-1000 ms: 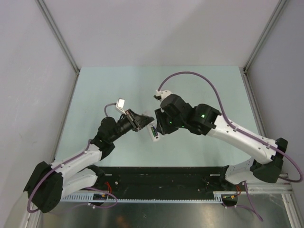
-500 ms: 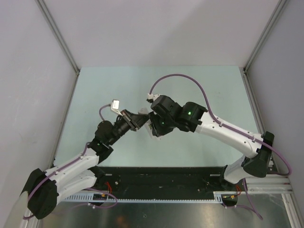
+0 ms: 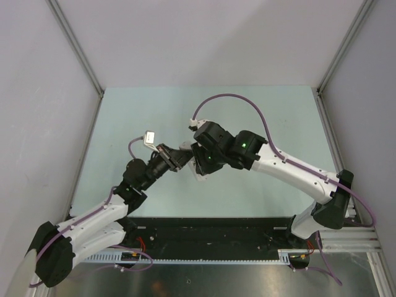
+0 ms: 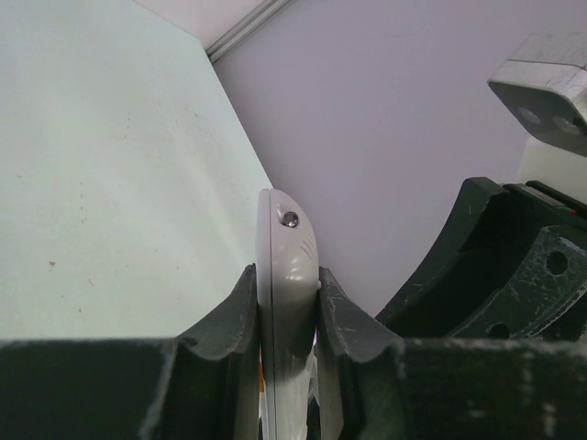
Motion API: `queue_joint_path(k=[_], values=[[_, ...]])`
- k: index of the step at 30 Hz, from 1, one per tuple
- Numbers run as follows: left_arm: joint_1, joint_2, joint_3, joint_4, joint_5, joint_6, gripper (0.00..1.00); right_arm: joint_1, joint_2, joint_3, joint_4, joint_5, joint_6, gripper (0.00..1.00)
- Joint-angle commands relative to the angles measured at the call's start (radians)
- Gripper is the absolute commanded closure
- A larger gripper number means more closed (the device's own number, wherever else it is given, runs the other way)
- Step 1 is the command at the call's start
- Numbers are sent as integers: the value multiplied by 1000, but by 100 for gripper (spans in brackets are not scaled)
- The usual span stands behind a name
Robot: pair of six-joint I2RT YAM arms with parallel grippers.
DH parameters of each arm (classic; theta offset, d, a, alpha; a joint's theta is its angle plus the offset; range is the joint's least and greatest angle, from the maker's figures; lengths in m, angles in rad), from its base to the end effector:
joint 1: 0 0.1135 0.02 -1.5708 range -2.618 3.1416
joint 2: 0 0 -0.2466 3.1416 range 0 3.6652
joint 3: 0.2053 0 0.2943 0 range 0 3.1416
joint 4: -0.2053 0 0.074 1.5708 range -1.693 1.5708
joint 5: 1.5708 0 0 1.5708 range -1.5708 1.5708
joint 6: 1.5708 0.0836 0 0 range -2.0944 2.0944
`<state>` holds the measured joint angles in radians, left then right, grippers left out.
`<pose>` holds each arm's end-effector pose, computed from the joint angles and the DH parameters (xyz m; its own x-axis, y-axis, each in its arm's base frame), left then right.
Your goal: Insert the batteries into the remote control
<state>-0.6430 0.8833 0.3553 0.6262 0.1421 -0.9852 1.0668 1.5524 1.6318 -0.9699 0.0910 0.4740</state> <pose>0.2319 -0.1885 0.2261 -0.5453 -0.6223 -0.5616 0.4558 0.3422 -0.8217 0.1983 0.3438 0.3205 -0.7195 -0.3633 -0.5919 -0.5800 0.7832 0.2243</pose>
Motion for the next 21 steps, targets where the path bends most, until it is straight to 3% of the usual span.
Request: queue_joint_path(k=[1,21], values=[[-12,-29,2,53,-4,13,100,-10,12,37,17,19,-5,100],[-30,-30,-3,53,1,20,100,-21,15,72,14,24,-17,100]])
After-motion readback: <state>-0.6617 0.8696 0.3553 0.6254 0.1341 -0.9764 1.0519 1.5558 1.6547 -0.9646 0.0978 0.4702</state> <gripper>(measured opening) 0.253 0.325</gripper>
